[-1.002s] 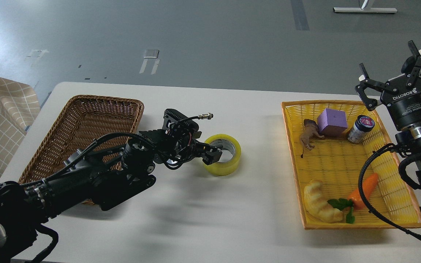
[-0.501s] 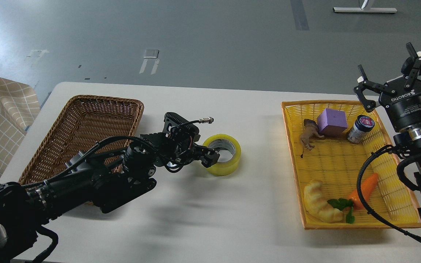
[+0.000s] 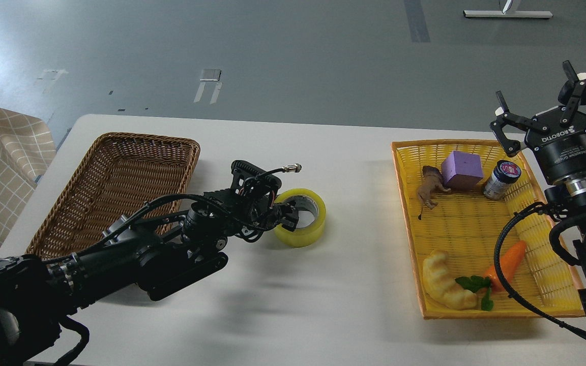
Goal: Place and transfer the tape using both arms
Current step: 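Close the left gripper on the tape roll's rim, then lift the tape roll and carry it over the wicker basket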
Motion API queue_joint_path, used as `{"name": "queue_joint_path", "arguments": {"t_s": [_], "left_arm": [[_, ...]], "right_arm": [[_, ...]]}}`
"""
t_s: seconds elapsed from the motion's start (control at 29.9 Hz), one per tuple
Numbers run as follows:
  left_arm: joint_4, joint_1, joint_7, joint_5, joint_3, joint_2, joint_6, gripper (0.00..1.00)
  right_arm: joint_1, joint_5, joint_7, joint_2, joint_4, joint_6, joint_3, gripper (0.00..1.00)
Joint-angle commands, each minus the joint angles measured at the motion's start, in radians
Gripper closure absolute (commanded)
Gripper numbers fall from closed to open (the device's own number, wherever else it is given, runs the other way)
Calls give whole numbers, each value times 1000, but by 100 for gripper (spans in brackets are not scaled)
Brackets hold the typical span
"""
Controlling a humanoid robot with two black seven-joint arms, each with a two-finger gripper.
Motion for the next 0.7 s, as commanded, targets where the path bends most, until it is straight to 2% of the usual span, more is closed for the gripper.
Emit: {"name": "queue_joint_path", "arguments": {"t_s": [0.0, 0.23, 0.4, 0.57, 0.63, 0.67], "left_arm": [[-62, -60, 1, -37, -2, 18, -7, 100], [-163, -169, 3, -117, -5, 99, -24, 100], [-185, -187, -11, -158, -6, 203, -27, 100], [-198, -200, -80, -171, -6, 346, -25, 100], [-197, -203, -135, -171, -6, 427, -25, 100], [-197, -203, -149, -171, -6, 450, -25, 100]], "right_arm": [[-1, -1, 0, 0, 0, 0, 0, 0], [-1, 1, 0, 0, 1, 0, 0, 0], [-3, 1, 0, 0, 1, 0, 0, 0], [-9, -1, 0, 0, 1, 0, 0, 0], [-11, -1, 0, 0, 1, 0, 0, 0], [-11, 1, 0, 0, 1, 0, 0, 0]]}}
